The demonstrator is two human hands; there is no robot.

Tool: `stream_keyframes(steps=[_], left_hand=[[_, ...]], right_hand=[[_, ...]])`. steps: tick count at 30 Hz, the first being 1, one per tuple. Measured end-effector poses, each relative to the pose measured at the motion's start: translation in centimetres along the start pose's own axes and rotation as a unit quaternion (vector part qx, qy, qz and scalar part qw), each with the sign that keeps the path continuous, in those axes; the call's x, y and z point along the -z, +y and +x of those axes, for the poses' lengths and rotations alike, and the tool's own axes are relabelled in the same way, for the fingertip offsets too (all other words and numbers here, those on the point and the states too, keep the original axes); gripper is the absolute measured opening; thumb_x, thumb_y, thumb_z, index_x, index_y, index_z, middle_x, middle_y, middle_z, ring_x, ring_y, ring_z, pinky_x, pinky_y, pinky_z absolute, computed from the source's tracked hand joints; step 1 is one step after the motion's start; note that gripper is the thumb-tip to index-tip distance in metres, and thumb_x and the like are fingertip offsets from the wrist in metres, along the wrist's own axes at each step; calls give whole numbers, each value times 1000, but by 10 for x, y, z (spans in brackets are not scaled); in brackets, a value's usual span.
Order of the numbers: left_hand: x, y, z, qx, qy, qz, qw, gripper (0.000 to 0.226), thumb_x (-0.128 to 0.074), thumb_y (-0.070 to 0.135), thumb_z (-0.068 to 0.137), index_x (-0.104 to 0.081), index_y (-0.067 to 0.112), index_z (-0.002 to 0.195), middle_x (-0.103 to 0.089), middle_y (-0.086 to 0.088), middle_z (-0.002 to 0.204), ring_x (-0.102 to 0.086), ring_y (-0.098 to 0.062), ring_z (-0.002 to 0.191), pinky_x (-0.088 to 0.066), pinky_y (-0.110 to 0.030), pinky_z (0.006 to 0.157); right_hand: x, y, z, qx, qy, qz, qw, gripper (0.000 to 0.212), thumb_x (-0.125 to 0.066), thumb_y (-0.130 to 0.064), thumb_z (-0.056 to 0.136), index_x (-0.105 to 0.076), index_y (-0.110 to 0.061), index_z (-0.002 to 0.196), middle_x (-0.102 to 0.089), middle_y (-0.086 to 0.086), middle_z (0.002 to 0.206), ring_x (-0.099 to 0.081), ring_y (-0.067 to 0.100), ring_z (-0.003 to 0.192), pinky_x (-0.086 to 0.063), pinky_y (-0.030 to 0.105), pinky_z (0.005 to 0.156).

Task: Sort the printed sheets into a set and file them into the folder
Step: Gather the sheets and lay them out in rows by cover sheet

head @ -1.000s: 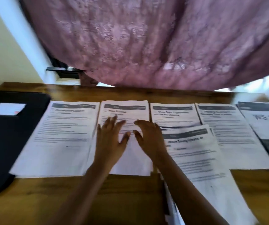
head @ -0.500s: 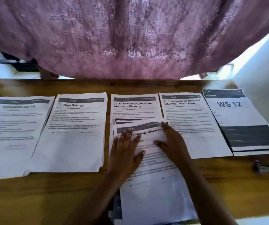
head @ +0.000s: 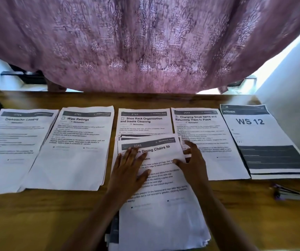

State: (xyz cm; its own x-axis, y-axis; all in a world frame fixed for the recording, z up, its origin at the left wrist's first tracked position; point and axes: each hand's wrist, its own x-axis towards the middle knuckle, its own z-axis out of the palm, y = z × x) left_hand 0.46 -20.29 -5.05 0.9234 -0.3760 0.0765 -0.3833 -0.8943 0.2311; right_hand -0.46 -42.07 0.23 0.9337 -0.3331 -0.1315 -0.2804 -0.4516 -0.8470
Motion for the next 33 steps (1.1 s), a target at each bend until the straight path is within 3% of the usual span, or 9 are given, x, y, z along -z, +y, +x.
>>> stream_keyframes(steps=[3,6,9,11,16,18,24,27,33], left_hand=[[3,2,-1,-5,18,-39,999,71,-15,71,92,-37,29,146,-30,-4,156,-26,-24,144,-14,-44,116],[13,-2,0,28,65,-203,977,77,-33,75,85,-31,31,148,-19,0,160,-15,-17,147,-16,-38,117],[40,-11,-4,109,123,-439,884,78,-64,55,81,-29,33,147,-33,5,154,-34,-10,140,-34,-31,109],[63,-22,-9,155,119,-544,816,71,-74,32,82,-36,38,142,-54,15,136,-58,-7,119,-54,-28,89],[109,-89,-5,230,200,-408,860,40,-68,9,87,-60,23,124,-64,7,118,-66,-5,90,-49,-7,72],[120,-125,-1,257,226,-323,882,35,-67,14,89,-63,22,123,-66,-1,120,-65,-19,96,-50,-16,82],[115,-191,9,331,132,-85,930,34,-56,23,94,-57,23,129,-63,-11,125,-56,-34,114,-48,-47,91],[98,-201,3,311,82,50,945,43,-60,26,90,-56,17,131,-49,-17,136,-41,-38,124,-42,-53,95],[68,-174,1,184,43,42,981,45,-57,37,92,-54,22,135,-36,-13,152,-27,-37,141,-24,-56,111]], right_hand=[[4,4,-2,30,-16,-1,999,35,-70,-14,84,-46,-27,105,-59,-13,87,-58,11,77,-38,7,57],[9,-1,-3,100,4,6,995,24,-68,-13,86,-48,-22,94,-58,-12,84,-55,3,71,-41,6,58],[14,-21,1,131,30,94,986,24,-70,-9,84,-52,-24,88,-61,-17,86,-57,-1,76,-44,13,66],[8,-40,8,135,29,139,981,23,-69,-8,84,-53,-24,91,-63,-14,95,-61,4,88,-49,22,74],[-64,-94,36,149,6,157,976,24,-73,-7,80,-58,-19,94,-61,-10,97,-56,-6,82,-46,16,74],[-106,-109,45,158,-23,118,980,21,-73,-9,81,-62,-13,99,-62,-6,96,-57,-1,77,-47,18,72],[-199,-131,52,223,-50,-92,969,27,-66,-15,86,-61,-13,113,-60,6,122,-53,24,115,-44,33,94],[-218,-124,50,230,-35,-289,929,34,-64,-32,86,-61,-22,118,-44,8,137,-36,28,127,-37,42,98],[-223,-119,42,275,-31,-355,893,29,-57,-37,90,-62,-22,114,11,9,159,14,27,146,0,59,112]])
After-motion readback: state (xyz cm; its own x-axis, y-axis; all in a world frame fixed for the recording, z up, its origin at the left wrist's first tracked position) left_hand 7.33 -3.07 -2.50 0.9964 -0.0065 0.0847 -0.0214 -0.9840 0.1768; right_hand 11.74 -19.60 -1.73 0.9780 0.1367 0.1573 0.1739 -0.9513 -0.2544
